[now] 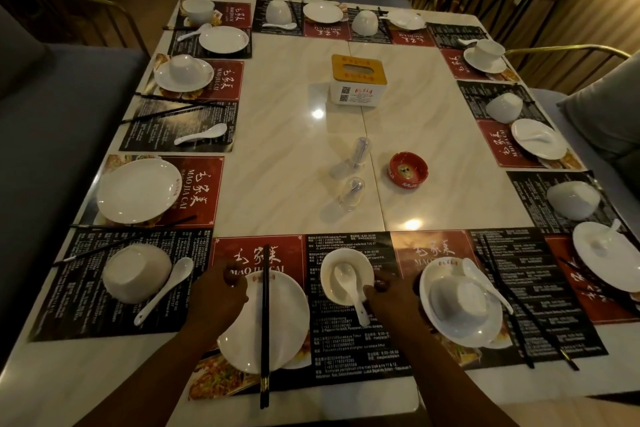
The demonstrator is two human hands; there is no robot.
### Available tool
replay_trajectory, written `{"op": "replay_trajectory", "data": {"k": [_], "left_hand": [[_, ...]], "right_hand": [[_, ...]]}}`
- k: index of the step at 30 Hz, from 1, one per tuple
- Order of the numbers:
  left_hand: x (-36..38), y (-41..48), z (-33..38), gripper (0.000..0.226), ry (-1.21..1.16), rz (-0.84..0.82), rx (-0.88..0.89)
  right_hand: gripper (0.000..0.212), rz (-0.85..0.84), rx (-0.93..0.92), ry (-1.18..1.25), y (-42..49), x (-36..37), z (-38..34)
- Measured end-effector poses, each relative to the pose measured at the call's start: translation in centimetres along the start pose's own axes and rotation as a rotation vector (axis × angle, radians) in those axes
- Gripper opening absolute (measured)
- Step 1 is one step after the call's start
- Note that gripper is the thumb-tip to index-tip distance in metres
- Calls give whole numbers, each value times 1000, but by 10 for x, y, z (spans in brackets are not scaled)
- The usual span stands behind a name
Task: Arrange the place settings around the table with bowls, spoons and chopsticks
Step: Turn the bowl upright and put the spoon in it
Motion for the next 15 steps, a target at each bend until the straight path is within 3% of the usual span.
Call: {"op": "replay_trajectory", "data": {"k": [10, 15], "left_hand": [[22, -1, 15, 23, 25, -49, 26], [46, 5, 46, 19, 87, -77, 121]], "right_hand": [[29, 10, 28, 75, -3, -4, 6], [17, 11, 38, -92, -23, -35, 9]]}}
Point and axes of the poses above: each hand's wrist, its own y-axis towards the middle knuckle, its own x-axis out of the palm, z = x × y, the point moved 7 cm from there along y, towards the middle knuckle, and after that the axes turned 15 degrees about -z, right-handed, at the moved point
